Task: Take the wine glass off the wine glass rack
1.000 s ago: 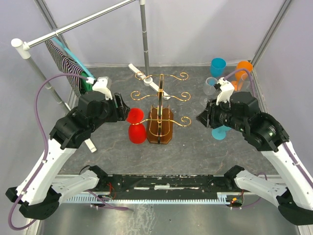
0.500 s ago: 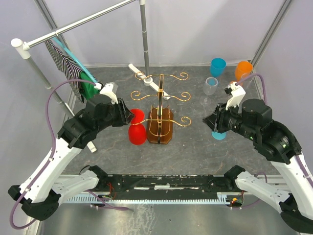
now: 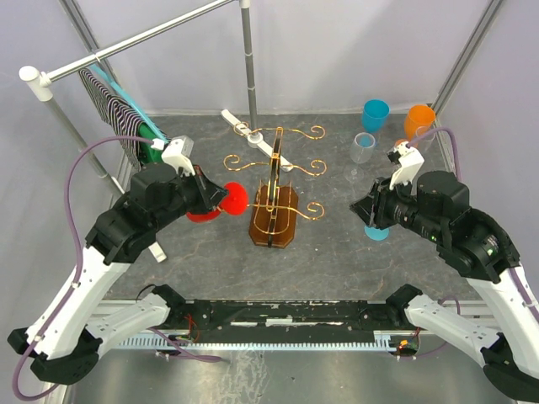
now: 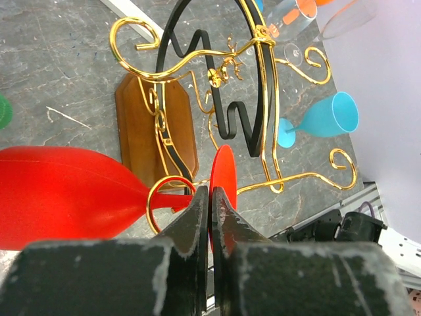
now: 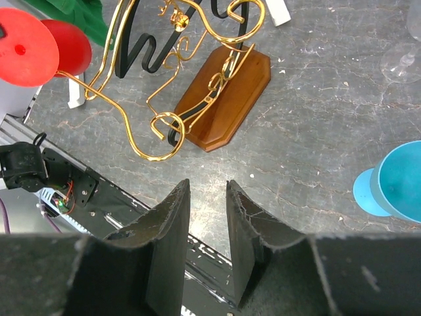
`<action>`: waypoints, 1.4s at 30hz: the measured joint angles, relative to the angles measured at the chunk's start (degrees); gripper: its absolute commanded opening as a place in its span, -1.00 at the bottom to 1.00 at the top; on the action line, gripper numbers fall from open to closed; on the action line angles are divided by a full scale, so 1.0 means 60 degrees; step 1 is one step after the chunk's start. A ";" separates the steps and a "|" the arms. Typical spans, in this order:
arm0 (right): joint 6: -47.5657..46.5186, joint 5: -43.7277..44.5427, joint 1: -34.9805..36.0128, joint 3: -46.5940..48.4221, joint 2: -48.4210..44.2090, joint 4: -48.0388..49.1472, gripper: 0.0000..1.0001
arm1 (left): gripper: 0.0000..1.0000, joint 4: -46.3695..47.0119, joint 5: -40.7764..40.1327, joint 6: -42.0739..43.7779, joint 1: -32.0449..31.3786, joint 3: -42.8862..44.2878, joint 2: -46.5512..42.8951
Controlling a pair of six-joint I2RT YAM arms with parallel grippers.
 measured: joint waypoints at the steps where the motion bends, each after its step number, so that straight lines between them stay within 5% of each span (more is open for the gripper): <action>1: 0.0000 0.0000 0.0000 0.0000 0.0004 -0.0004 -0.26 | -0.95 0.0011 0.0036 0.0000 0.0000 -0.0004 0.0000; 29: 0.0011 0.0448 0.0000 -0.0102 -0.0193 -0.0091 -0.25 | -0.95 -0.0987 0.0029 -0.0361 0.0000 0.0091 -0.0750; 42: 0.0011 0.0605 0.0000 -0.0106 -0.0299 -0.0215 -0.25 | -0.95 0.0062 -0.0091 -0.2044 0.0018 -0.1974 -0.3180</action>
